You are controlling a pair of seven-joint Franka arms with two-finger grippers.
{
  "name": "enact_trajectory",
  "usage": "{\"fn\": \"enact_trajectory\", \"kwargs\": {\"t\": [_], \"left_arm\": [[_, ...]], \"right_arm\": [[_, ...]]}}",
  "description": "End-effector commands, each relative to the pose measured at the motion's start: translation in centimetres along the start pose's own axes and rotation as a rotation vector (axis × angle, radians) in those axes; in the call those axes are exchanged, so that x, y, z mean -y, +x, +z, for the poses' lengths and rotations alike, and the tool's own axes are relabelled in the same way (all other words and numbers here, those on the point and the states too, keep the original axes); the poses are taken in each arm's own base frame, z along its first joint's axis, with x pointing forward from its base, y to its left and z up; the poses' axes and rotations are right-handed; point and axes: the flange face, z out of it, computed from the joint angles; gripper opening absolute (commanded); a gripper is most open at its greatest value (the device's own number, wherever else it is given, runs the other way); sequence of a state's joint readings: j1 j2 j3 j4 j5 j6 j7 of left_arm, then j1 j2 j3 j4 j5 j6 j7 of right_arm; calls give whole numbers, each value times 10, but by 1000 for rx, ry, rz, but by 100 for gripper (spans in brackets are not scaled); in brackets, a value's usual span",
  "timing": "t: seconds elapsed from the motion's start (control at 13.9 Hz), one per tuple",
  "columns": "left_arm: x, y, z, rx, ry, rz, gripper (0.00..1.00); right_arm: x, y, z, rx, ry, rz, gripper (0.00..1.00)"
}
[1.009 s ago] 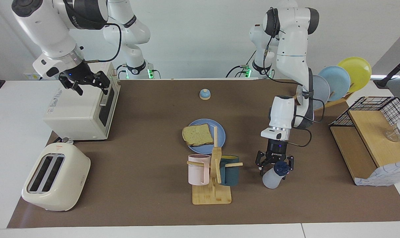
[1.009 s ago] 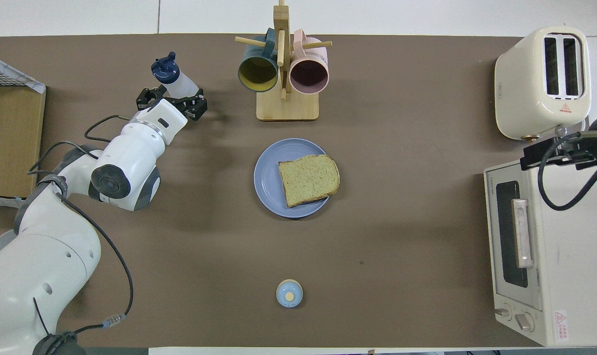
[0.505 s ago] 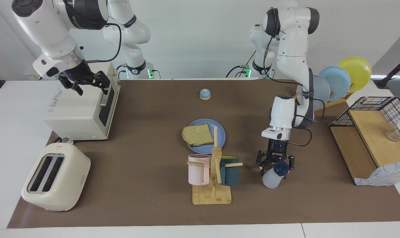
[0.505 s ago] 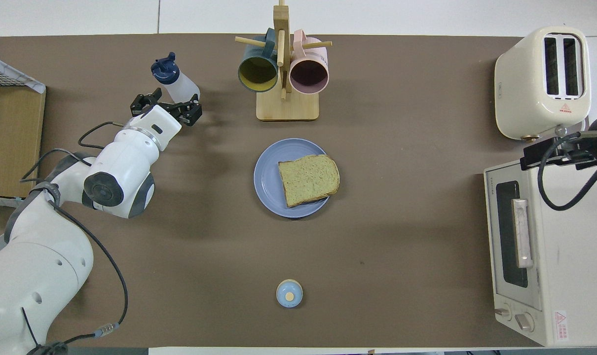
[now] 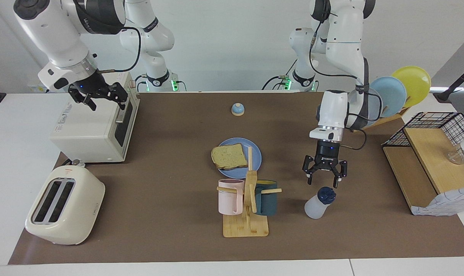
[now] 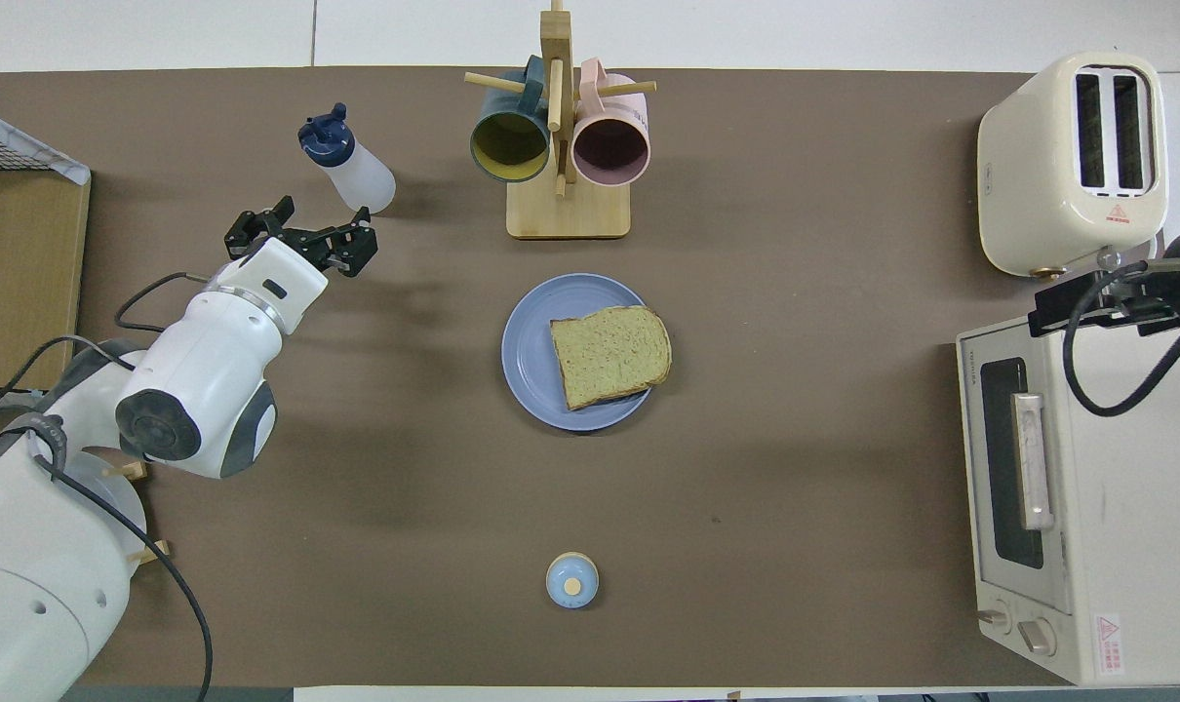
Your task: Put bread on plate and add seasoning
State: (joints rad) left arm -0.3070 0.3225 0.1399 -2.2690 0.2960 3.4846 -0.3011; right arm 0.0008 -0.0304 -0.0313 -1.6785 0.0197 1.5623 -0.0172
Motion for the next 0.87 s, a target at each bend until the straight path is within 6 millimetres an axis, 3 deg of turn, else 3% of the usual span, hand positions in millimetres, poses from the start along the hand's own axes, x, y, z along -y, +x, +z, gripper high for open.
{"fn": "enact_trajectory", "kwargs": {"t": [0.0, 0.29, 0.5, 0.79], "left_arm": [[-14, -2, -35, 98, 11, 9, 100], [-80, 23, -72, 245, 23, -70, 100], [-115, 53, -90, 351, 76, -79, 100], [-115, 123, -134, 525, 181, -120, 100]], "right_arm": [[-4, -2, 2, -6, -1, -12, 100], [-4, -2, 2, -6, -1, -12, 100], [-4, -2, 2, -6, -1, -12, 100], [-3, -2, 2, -6, 0, -13, 100]]}}
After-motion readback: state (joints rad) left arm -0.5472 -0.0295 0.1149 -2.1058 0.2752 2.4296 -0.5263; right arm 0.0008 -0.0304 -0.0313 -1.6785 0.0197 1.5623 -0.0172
